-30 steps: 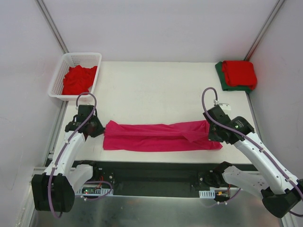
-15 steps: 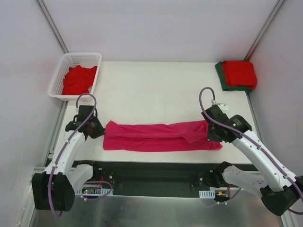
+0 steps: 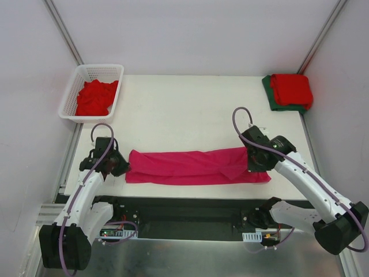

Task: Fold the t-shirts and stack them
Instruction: Fold the other side of the tshirt into a rectangle

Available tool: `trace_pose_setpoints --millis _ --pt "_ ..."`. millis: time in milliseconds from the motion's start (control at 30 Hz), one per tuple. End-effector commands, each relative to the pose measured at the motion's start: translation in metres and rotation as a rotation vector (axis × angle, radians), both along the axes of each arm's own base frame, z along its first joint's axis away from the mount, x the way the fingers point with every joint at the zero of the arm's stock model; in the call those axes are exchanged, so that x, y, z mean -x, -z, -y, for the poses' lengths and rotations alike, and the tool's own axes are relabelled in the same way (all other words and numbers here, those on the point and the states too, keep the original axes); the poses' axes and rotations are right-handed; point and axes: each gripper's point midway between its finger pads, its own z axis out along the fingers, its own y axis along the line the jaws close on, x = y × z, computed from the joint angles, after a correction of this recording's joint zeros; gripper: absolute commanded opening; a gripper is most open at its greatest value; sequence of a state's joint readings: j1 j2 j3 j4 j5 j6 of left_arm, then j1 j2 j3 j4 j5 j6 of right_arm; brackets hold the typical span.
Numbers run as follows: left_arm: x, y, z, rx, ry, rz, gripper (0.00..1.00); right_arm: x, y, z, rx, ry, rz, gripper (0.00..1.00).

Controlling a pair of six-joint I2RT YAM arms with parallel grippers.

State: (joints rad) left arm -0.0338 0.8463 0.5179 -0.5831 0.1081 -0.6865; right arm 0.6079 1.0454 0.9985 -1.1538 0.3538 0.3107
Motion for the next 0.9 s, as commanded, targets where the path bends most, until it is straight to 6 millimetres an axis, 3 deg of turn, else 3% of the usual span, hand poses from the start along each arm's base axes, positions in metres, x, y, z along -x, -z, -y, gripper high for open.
trace_pose_setpoints --millis 0,300,400,433,467,533,633,733,867 --pt "0.005 -0.002 0.007 0.047 -0.024 0.002 0.01 0.004 0.009 -0.005 -0.002 -0.041 -0.05 0.01" --pt "0.006 -0.004 0.006 0.048 -0.037 0.014 0.08 0.004 0.017 -0.01 0.0 -0.061 -0.087 0.03" --pt "0.006 -0.008 0.005 0.048 -0.049 0.033 0.09 0.003 0.018 -0.01 0.002 -0.065 -0.091 0.21" --pt "0.006 -0.009 0.006 0.05 -0.05 0.037 0.1 0.003 0.017 -0.01 0.004 -0.064 -0.088 0.37" --pt "0.005 -0.011 0.006 0.052 -0.055 0.044 0.1 0.003 0.017 -0.01 0.003 -0.064 -0.088 0.45" --pt "0.007 -0.017 0.005 0.054 -0.065 0.06 0.1 0.001 0.015 -0.008 0.01 -0.06 -0.077 0.55" --pt "0.005 -0.031 0.002 0.043 -0.075 0.106 0.12 -0.002 0.012 -0.008 0.017 -0.053 -0.06 0.58" --pt "0.001 -0.049 -0.002 0.018 -0.076 0.157 0.2 -0.004 0.012 -0.009 0.011 -0.053 -0.05 0.59" --pt "-0.005 -0.067 -0.005 0.003 -0.068 0.198 0.2 -0.008 0.013 -0.015 -0.012 -0.057 -0.038 0.59"
